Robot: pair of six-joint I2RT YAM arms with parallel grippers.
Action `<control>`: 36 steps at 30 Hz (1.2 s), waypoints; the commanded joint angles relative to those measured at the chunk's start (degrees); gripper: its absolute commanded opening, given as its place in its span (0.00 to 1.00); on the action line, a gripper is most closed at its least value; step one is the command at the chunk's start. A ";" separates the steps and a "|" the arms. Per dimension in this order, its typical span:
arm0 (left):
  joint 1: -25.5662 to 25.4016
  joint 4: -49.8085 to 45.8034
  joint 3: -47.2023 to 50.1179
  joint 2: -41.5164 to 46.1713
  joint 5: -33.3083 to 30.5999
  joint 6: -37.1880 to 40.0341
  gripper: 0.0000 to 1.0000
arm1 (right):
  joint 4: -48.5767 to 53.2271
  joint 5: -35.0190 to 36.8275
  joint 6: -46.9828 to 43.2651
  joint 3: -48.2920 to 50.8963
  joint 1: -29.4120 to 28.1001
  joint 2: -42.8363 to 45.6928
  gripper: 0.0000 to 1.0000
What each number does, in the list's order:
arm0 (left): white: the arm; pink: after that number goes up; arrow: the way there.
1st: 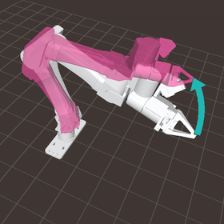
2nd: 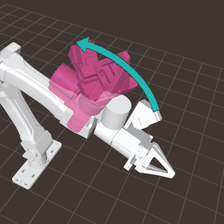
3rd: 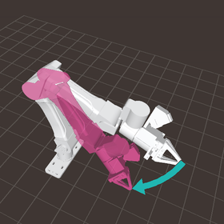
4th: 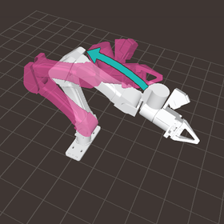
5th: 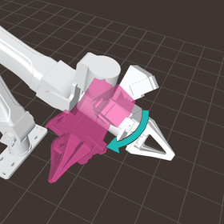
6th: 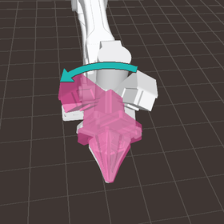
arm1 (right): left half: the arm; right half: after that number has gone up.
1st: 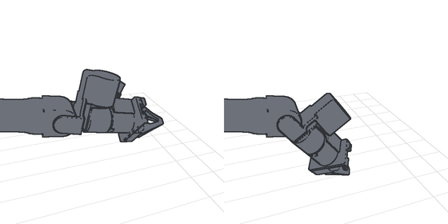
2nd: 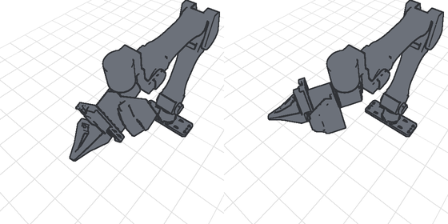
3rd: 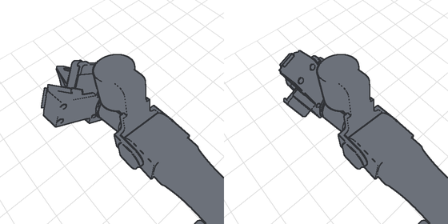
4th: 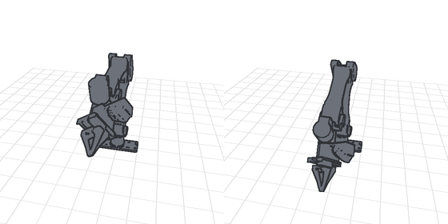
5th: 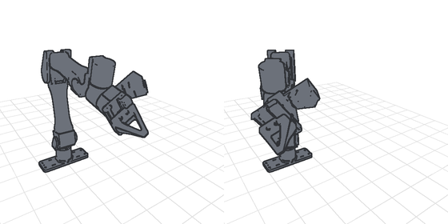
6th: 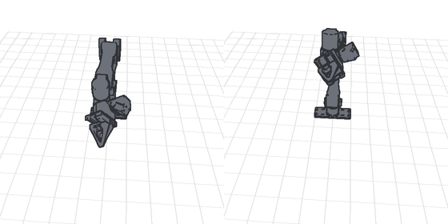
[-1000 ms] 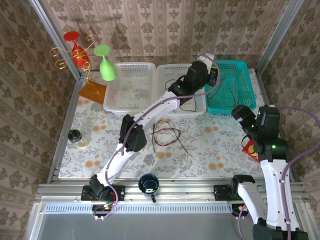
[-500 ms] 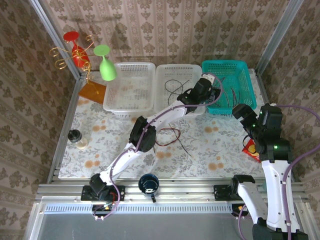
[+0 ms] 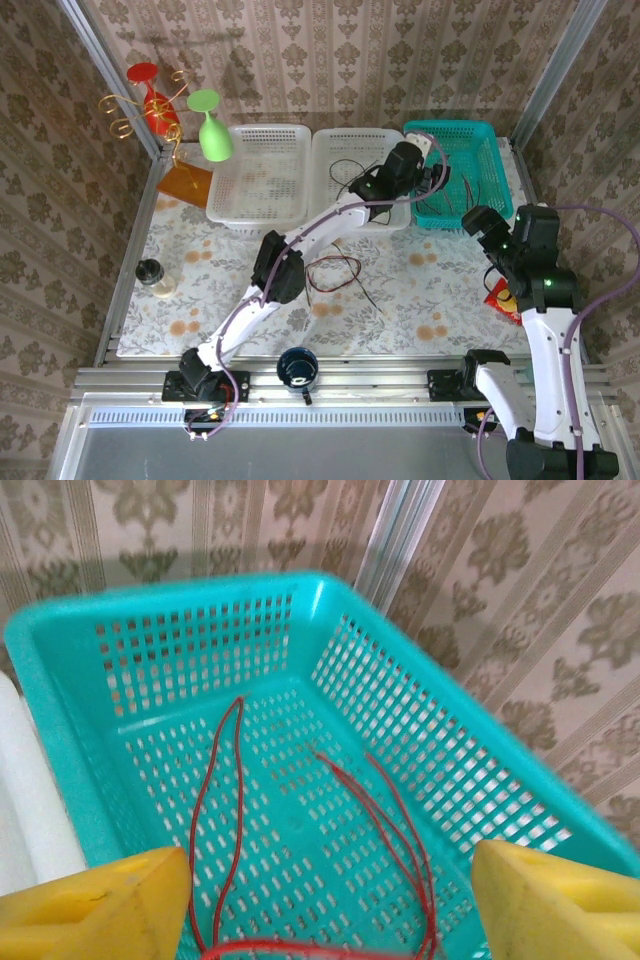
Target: Untangle the cables
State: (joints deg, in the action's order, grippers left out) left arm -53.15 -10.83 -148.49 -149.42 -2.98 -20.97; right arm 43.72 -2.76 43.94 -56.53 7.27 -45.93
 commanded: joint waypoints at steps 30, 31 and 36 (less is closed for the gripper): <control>5.24 3.98 64.96 58.93 -1.57 -1.66 0.74 | -33.90 -27.31 6.25 -16.06 -1.56 -50.94 0.49; 5.24 3.73 66.09 59.96 -1.79 -2.01 0.74 | -33.72 -26.77 6.48 -17.58 -1.55 -53.13 0.50; 5.12 2.62 72.02 65.37 -3.80 -3.25 0.74 | -32.22 -19.02 6.37 -23.73 -0.42 -60.34 0.50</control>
State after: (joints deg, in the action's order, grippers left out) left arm -47.94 -7.92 -78.41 -87.44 -4.69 -22.44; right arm 11.79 -26.79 49.58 -76.47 5.96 -104.40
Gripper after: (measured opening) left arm 0.742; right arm 0.500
